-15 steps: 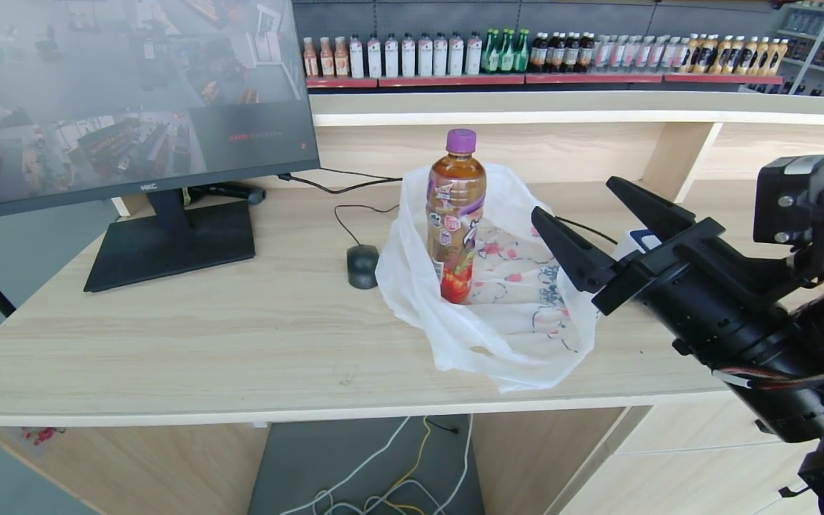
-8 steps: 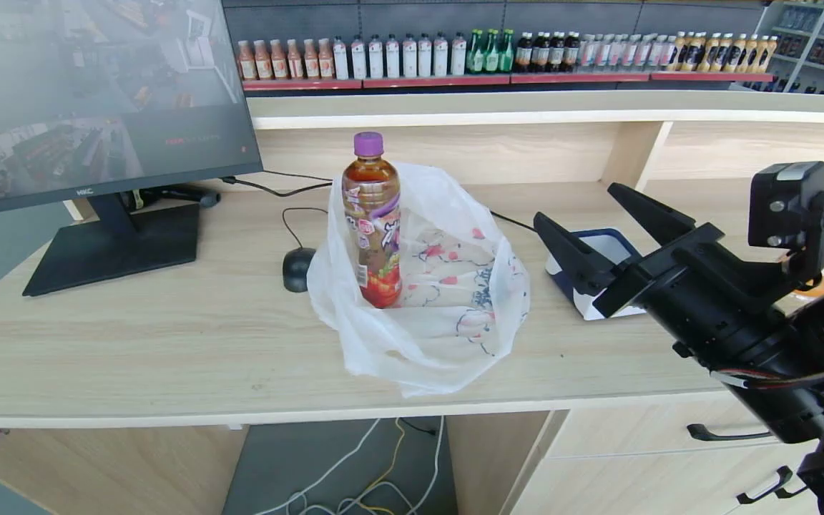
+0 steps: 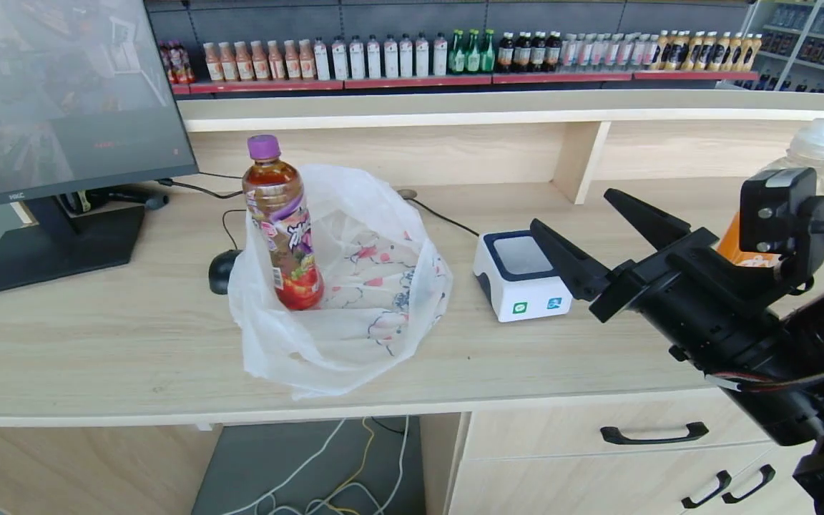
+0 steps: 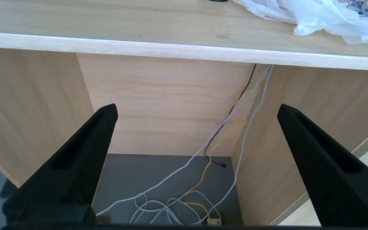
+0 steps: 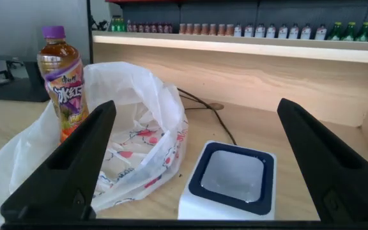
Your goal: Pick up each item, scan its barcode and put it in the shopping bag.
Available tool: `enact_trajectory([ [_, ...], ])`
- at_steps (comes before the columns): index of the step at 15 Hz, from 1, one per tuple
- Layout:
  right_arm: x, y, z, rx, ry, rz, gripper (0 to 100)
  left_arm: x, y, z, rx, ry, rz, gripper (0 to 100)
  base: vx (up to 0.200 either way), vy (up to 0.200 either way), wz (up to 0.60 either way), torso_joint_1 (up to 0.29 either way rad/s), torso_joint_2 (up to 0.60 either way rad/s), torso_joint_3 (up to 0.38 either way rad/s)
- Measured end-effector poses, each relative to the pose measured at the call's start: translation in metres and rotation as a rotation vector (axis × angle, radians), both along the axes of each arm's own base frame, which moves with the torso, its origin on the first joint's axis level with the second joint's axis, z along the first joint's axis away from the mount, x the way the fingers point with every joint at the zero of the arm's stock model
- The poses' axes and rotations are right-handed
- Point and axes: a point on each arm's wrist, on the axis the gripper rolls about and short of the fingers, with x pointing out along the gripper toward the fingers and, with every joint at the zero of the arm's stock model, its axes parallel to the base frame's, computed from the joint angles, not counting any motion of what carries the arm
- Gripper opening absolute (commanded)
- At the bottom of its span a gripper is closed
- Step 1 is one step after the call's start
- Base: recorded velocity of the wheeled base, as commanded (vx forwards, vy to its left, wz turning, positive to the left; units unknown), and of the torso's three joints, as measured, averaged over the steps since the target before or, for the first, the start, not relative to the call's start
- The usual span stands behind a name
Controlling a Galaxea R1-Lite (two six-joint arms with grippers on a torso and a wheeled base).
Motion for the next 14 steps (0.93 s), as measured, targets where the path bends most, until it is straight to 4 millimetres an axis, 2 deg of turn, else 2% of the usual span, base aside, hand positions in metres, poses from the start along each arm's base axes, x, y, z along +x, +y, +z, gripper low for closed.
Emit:
enact_trajectory([
  [6, 0.0006, 0.0003, -0.0009, -0.002, 0.002, -0.001, 100, 0.0, 0.0, 0.0, 0.001, 0.0, -0.001, 100, 0.0, -0.2, 0.0, 0.001, 0.0, 0.002],
  [14, -0.0002, 0.0, -0.0038, -0.01, 0.013, 0.0, 100, 0.0, 0.0, 0.0001, 0.004, -0.001, 0.0, 100, 0.0, 0.0, 0.0, 0.0, 0.0, 0.0],
])
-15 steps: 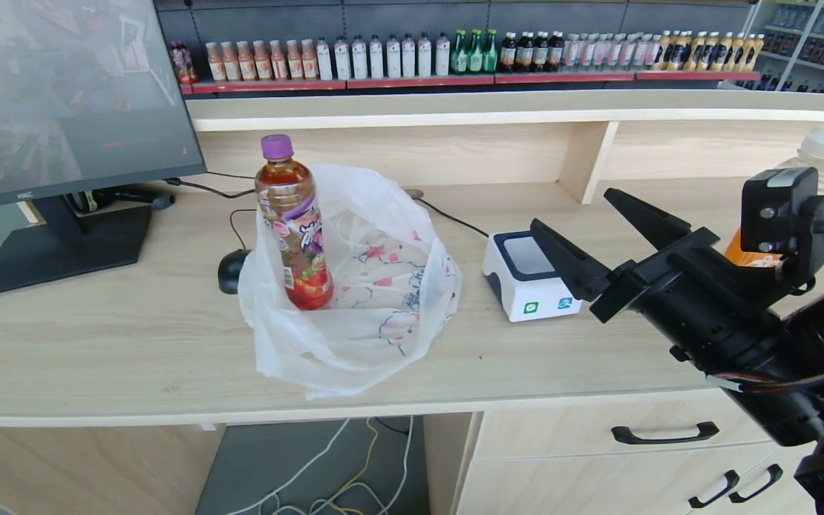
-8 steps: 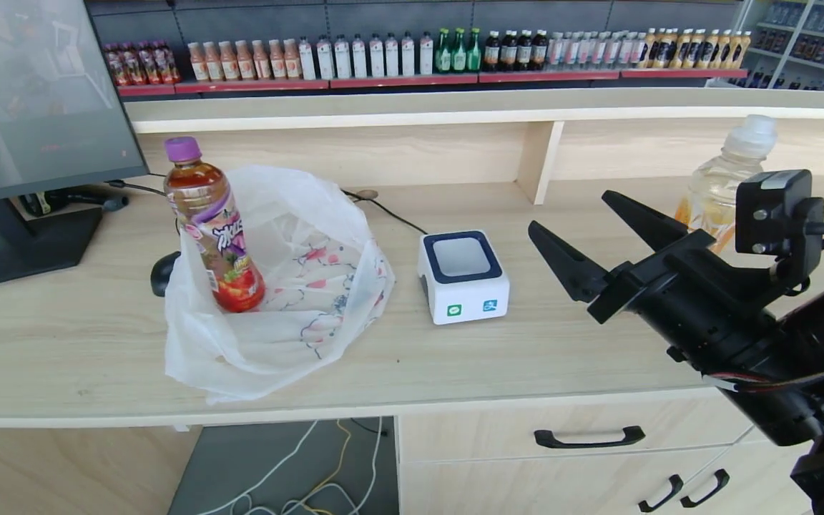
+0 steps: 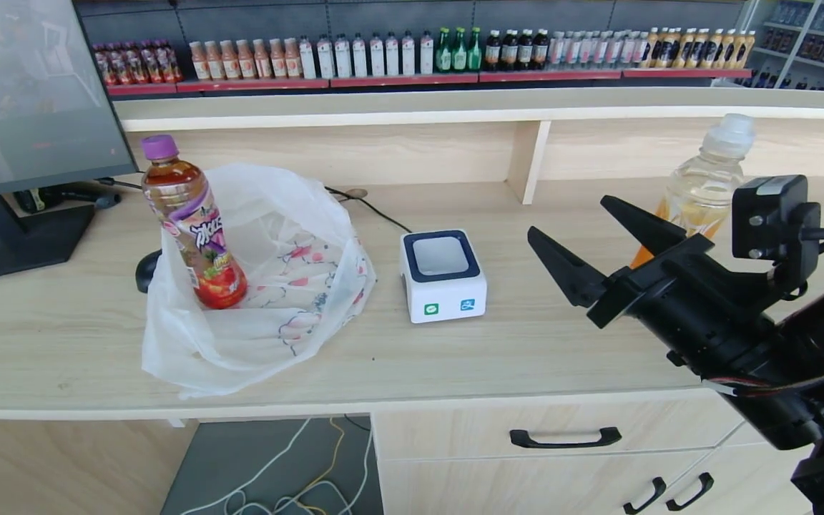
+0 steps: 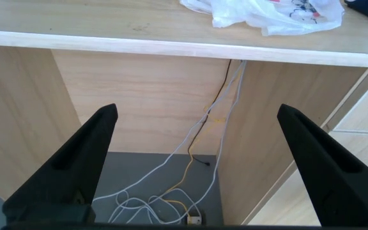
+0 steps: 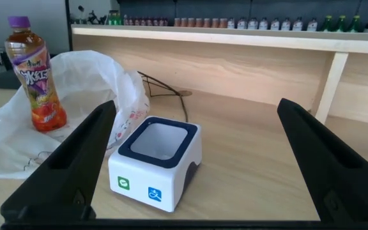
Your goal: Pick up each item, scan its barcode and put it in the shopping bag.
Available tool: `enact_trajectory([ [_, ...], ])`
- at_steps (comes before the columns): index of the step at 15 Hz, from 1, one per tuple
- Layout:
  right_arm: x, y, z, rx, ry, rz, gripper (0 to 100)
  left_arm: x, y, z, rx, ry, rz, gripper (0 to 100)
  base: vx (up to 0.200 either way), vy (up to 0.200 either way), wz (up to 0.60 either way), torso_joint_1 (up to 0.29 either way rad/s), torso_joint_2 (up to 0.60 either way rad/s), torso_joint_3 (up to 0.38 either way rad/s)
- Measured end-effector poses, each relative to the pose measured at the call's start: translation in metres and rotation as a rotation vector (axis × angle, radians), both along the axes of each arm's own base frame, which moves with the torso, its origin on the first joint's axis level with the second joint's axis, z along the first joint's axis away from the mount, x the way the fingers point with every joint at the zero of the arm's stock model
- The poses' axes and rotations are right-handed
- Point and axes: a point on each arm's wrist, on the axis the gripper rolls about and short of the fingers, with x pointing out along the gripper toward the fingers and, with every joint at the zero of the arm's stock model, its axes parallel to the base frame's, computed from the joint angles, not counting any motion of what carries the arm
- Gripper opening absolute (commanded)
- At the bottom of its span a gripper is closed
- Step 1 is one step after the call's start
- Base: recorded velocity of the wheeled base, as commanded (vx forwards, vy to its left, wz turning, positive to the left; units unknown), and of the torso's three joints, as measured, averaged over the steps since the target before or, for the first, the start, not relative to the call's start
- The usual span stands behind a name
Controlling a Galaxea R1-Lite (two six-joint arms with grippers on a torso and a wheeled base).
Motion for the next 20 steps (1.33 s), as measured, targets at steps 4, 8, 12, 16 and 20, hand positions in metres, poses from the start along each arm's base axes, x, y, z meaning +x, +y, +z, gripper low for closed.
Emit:
enact_trajectory([
  [4, -0.0001, 0.0, -0.0002, -0.002, 0.0, -0.001, 100, 0.0, 0.0, 0.0, -0.001, 0.0, -0.001, 100, -0.15, 0.0, 0.0, 0.01, 0.0, -0.001],
  [8, -0.0011, 0.0, -0.0011, -0.005, 0.0, 0.002, 100, 0.0, 0.0, 0.0002, -0.001, -0.002, -0.001, 100, 0.0, 0.0, 0.0, 0.0, 0.0, 0.0],
  [12, -0.0012, -0.0007, -0.0026, -0.009, 0.007, -0.001, 100, 0.0, 0.0, 0.0, -0.002, 0.0, -0.001, 100, 0.0, -0.1, 0.0, 0.0, 0.0, 0.0],
  [16, -0.002, -0.002, -0.0055, -0.017, 0.019, -0.005, 100, 0.0, 0.0, 0.0001, -0.003, -0.001, 0.0, 100, 0.0, -0.2, 0.0, 0.002, 0.0, 0.001],
  [20, -0.0024, -0.0021, -0.0055, -0.017, 0.018, -0.004, 100, 0.0, 0.0, 0.0001, -0.004, -0.001, 0.0, 100, 0.0, -0.2, 0.0, 0.001, 0.0, 0.005],
])
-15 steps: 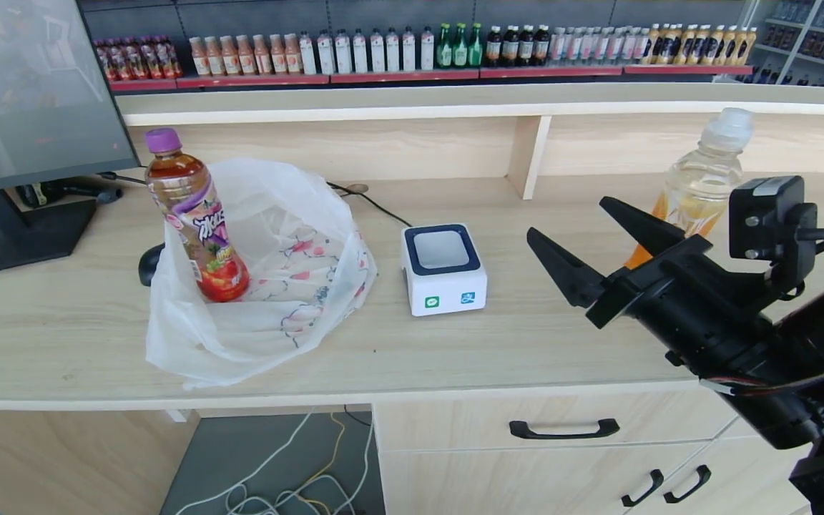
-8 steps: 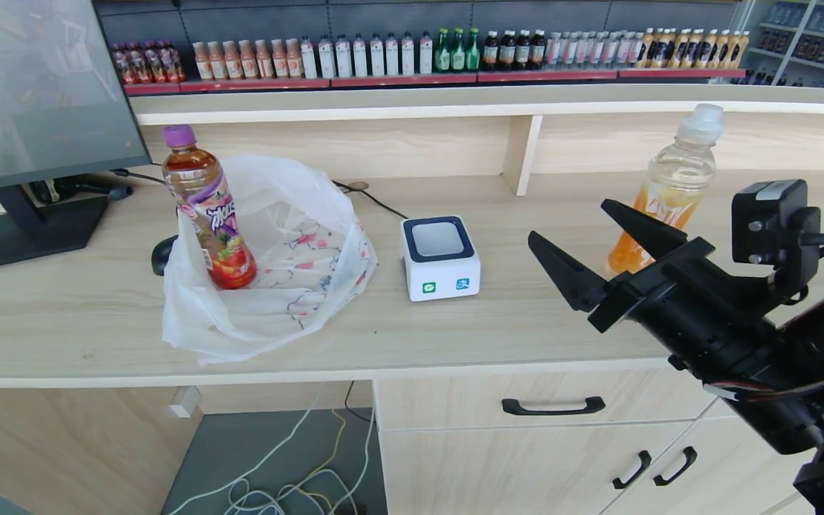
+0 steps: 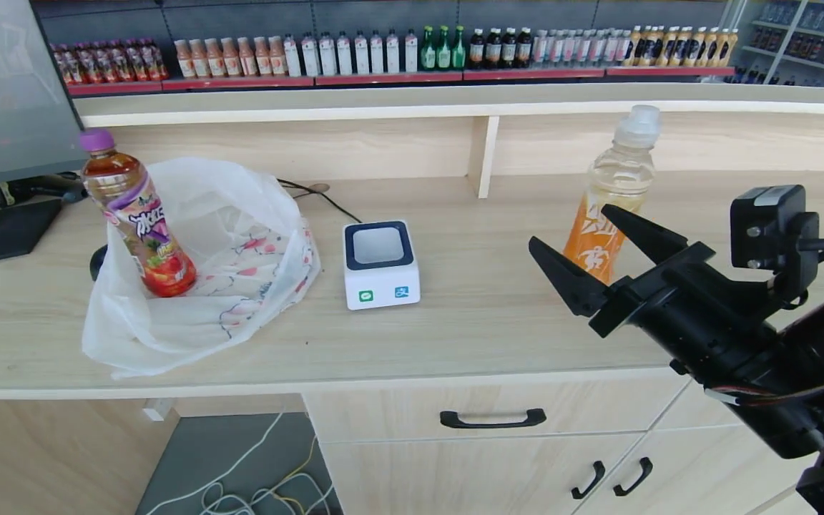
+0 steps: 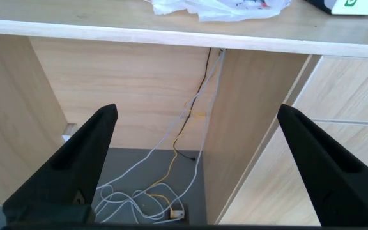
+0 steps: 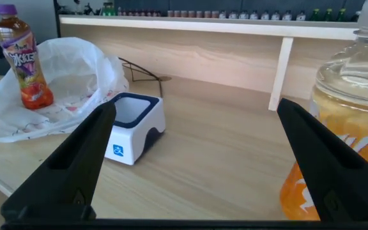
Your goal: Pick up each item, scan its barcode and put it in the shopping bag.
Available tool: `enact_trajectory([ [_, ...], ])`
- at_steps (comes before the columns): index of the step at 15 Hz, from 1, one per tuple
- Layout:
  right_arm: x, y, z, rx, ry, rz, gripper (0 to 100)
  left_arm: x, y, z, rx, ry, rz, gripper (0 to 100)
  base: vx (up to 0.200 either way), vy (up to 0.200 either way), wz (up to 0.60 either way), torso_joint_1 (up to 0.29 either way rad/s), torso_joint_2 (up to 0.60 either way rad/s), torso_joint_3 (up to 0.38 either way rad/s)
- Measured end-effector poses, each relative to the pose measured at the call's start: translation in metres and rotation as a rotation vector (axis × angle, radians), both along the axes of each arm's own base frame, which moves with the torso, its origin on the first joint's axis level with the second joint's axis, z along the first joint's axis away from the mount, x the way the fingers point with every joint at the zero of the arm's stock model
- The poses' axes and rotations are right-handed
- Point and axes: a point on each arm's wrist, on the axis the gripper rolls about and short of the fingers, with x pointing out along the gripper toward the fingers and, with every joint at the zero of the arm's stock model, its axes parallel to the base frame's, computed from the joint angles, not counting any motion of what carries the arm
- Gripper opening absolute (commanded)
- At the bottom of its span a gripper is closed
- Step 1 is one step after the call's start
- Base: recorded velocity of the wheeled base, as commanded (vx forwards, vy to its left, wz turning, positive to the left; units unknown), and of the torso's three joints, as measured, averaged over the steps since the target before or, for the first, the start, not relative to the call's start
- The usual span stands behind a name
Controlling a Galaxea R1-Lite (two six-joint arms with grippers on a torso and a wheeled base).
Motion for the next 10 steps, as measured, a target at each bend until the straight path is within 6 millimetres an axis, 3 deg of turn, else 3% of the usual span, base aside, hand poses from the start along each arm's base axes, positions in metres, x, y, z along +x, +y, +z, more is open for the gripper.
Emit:
enact_trajectory([
  [3, 0.0002, 0.0002, -0.0004, 0.0, 0.002, -0.002, 100, 0.0, 0.0, 0.0, 0.001, 0.0, 0.0, 100, 0.0, -0.2, 0.0, 0.001, 0.0, -0.001],
  [10, 0.0036, 0.0006, -0.0066, 0.005, 0.034, -0.053, 100, 0.0, 0.0, 0.0, 0.006, 0.0, 0.0, 100, 0.0, 0.0, 0.0, 0.0, 0.0, 0.0],
])
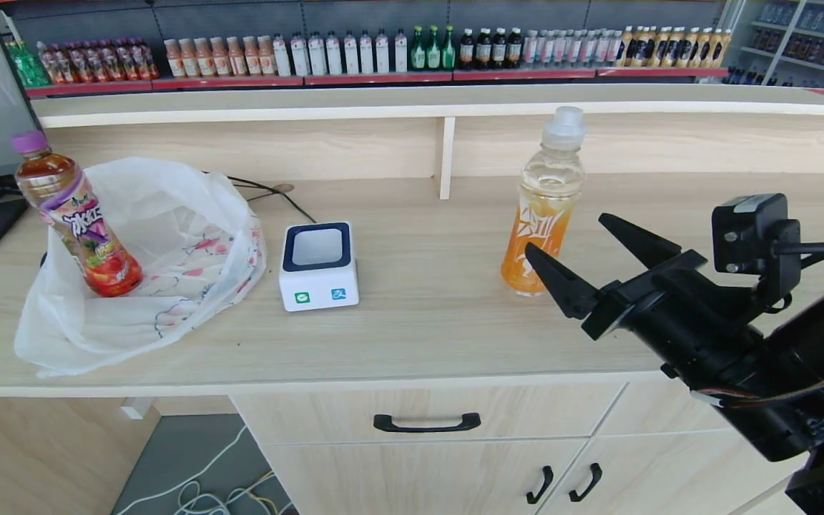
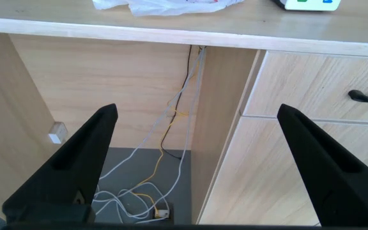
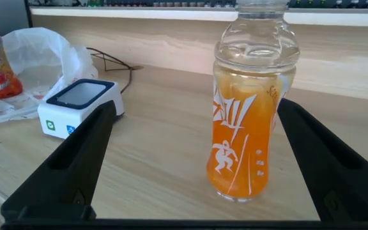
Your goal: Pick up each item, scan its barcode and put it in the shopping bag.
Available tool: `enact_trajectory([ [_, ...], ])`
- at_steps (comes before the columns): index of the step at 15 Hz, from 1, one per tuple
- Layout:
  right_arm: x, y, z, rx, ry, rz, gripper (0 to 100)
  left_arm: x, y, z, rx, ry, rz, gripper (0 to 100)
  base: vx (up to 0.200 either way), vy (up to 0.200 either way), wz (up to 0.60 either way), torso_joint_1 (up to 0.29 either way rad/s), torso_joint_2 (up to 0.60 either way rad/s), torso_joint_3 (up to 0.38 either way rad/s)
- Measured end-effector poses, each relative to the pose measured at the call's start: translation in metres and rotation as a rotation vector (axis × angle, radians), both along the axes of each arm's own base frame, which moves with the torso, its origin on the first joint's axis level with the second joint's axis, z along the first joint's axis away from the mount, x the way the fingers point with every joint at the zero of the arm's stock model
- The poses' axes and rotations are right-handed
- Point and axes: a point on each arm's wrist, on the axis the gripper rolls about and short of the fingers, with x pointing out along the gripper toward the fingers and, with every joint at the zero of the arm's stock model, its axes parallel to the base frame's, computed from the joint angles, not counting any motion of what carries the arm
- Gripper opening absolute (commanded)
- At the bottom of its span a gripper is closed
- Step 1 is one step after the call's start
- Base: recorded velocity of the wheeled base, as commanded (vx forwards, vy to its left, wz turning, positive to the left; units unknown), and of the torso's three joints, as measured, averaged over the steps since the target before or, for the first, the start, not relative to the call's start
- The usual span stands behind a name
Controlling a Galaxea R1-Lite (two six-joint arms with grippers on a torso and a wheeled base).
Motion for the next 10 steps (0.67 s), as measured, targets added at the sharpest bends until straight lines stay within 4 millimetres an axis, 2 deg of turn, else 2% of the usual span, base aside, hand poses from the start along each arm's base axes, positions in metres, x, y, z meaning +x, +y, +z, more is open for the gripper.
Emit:
enact_trajectory([
  [4, -0.004, -0.004, -0.012, -0.025, 0.05, -0.031, 100, 0.0, 0.0, 0.0, 0.0, 0.0, 0.0, 100, 0.0, 0.0, 0.0, 0.0, 0.0, 0.0],
  [7, 0.004, 0.0, -0.012, -0.03, 0.093, -0.098, 100, 0.0, 0.0, 0.0, 0.0, 0.0, 0.0, 100, 0.0, 0.0, 0.0, 0.0, 0.0, 0.0],
  [10, 0.014, 0.004, -0.002, -0.025, 0.107, -0.14, 100, 0.0, 0.0, 0.0, 0.0, 0.0, 0.0, 100, 0.0, 0.0, 0.0, 0.0, 0.0, 0.0],
])
